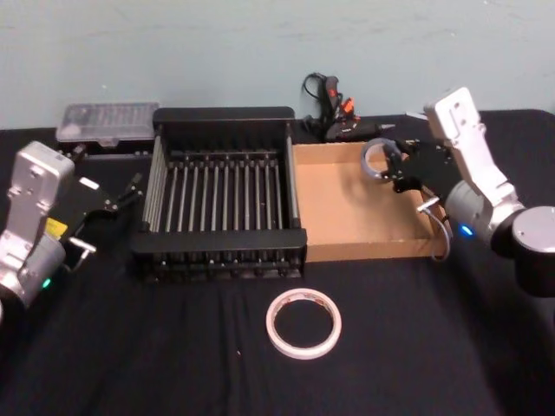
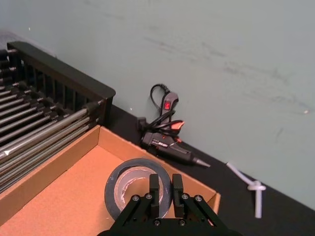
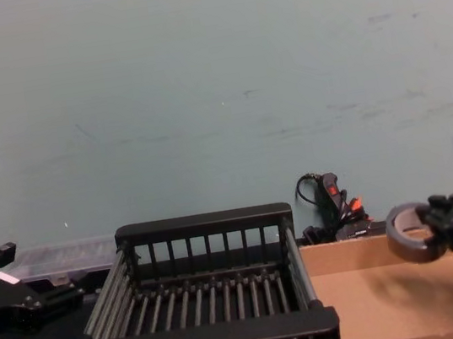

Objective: Pick up the white tape and place it into the black box , Pick up the silver tape and place it into the brown box.

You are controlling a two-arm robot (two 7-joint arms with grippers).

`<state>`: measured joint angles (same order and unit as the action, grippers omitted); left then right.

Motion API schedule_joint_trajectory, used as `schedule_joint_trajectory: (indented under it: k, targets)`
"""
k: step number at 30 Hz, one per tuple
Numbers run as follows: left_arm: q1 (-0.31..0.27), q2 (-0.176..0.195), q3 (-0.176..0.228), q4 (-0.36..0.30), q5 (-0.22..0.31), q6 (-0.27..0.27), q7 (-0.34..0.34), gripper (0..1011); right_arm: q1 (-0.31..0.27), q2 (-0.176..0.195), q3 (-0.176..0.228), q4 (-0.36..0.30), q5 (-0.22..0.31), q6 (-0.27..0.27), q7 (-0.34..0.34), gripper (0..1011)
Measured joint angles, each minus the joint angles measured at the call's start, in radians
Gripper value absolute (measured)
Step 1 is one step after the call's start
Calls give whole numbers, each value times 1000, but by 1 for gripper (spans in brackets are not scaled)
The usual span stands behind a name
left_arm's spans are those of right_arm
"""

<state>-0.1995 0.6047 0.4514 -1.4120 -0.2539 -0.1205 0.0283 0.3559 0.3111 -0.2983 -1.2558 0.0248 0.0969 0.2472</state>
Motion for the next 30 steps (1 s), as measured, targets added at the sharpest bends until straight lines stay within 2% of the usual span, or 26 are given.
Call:
schedule_joint_trajectory:
  k: [11,22,24,25,26,30]
  targets:
    - [0,0,0,0,0,0,0,1001,31,-42,1,89,-25,-6,13,158]
    - [0,0,0,0,0,0,0,1001,31,-41,2,87,-25,-5,14,158]
    - [0,0,0,0,0,0,0,1001,30,-41,2,86,-25,-5,14,179]
    - [0,0,0,0,0,0,0,1001,30,-40,2,86,-25,-5,14,236]
    - [0,0,0,0,0,0,0,1001,30,-40,2,85,-25,-5,14,236]
    - [0,0,0,0,0,0,0,1001,30,-40,2,84,-24,-5,13,365]
